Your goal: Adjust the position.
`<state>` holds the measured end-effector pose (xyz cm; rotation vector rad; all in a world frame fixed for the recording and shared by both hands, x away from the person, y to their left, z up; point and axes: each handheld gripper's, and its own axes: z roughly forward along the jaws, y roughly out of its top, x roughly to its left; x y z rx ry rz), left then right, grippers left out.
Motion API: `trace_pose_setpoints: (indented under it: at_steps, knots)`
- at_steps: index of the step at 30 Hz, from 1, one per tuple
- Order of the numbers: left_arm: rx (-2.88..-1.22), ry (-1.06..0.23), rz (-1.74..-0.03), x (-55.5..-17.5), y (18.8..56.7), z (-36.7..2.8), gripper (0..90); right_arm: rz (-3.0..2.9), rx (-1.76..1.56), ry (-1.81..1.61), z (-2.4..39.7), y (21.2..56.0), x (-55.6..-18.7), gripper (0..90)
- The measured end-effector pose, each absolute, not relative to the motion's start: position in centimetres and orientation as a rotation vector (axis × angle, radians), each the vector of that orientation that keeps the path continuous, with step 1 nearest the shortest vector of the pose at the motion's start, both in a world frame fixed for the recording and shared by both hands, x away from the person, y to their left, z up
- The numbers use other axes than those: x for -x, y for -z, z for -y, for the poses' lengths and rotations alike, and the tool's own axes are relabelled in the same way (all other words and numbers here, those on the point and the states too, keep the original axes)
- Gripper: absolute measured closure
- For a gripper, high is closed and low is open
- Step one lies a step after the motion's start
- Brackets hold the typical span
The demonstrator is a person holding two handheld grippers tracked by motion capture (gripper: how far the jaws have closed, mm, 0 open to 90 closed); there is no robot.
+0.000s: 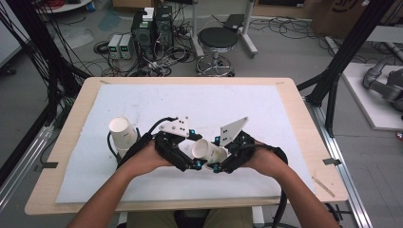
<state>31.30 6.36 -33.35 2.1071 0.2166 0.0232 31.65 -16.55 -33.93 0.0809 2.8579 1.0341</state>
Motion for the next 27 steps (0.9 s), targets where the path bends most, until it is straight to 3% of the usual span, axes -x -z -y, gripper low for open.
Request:
trace_pose_setpoints:
  at_steps: [9, 20, 27]
  knots:
    - [-2.134, 0.001, -0.209, -31.4, 33.6, -6.1, 21.3, -2.906, -0.052, -0.915, 15.7, 33.9, -31.6, 31.4]
    - [-2.168, 0.018, -0.173, -31.4, 33.8, -5.9, 34.3, -2.934, -0.030, -0.851, 15.1, 34.0, -31.5, 31.4]
    - [-2.176, 0.000, -0.155, -31.2, 33.8, -5.9, 36.5, -2.950, -0.027, -0.821, 15.0, 34.0, -31.4, 30.2]
